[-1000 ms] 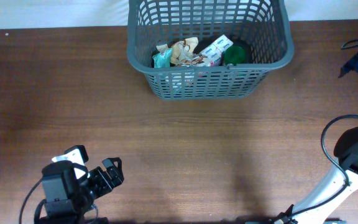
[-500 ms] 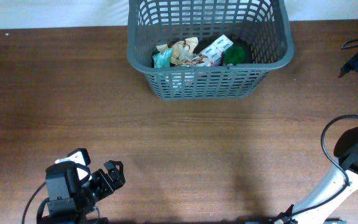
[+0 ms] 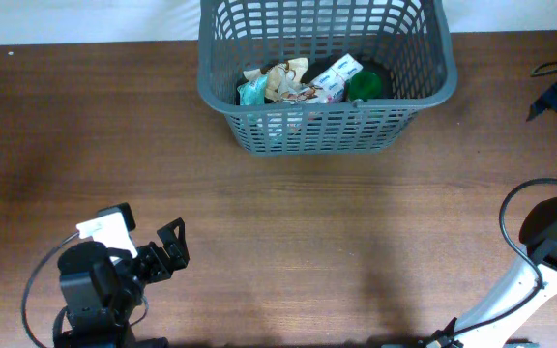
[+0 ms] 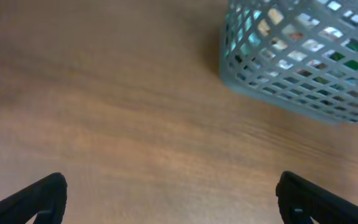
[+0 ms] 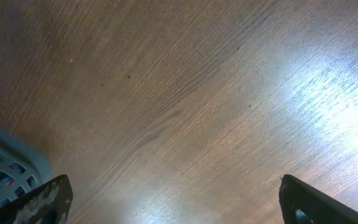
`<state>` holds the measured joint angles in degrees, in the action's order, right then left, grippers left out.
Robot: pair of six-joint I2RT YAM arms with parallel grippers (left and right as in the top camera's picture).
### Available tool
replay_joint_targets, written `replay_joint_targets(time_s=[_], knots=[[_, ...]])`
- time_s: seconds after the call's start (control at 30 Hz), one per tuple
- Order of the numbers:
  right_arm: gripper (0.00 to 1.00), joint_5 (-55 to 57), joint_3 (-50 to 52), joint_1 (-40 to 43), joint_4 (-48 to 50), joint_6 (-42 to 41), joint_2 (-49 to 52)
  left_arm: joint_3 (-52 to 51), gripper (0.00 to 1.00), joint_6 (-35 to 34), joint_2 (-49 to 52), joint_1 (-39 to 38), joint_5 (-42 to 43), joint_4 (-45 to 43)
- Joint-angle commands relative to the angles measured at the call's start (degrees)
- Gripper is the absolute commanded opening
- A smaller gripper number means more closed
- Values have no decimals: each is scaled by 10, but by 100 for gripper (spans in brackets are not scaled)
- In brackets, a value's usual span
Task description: Pack container
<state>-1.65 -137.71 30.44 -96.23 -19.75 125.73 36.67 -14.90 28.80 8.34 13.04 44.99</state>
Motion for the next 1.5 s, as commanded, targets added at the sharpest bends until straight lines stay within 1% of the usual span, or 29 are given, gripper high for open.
replay_joint_targets(time_s=[0.0,0.17,0.3,0.4,0.47,0.7,0.77,0.9,0.93,1.0,1.2,1.23,1.4,1.47], knots=[[99,-5,3,0,0,-6,-7,-6,99,64,-4,3,-2,-5],[99,-5,3,0,0,-6,-7,-25,99,92,-4,3,-2,-21],[99,-5,3,0,0,-6,-7,-60,99,92,-19,3,-2,-88],[99,-5,3,0,0,-6,-7,-92,99,92,-60,3,-2,-142],[99,-5,3,0,0,-6,-7,-110,99,92,-92,3,-2,-159],[99,-5,3,0,0,-6,-7,-164,99,101,-205,3,-2,-172],[99,-5,3,0,0,-6,-7,-176,99,124,-224,3,6,-175],[99,-5,3,0,0,-6,-7,-195,99,252,-243,3,69,-176],[99,-5,3,0,0,-6,-7,-198,99,274,-245,3,76,-176],[99,-5,3,0,0,-6,-7,-209,99,294,-245,3,74,-180],[99,-5,3,0,0,-6,-7,-257,99,291,-260,-7,34,-239],[99,-5,3,0,0,-6,-7,-264,99,281,-266,-9,22,-247],[99,-5,3,0,0,-6,-7,-292,99,184,-285,-11,-69,-252],[99,-5,3,0,0,-6,-7,-299,99,166,-285,-11,-83,-252]])
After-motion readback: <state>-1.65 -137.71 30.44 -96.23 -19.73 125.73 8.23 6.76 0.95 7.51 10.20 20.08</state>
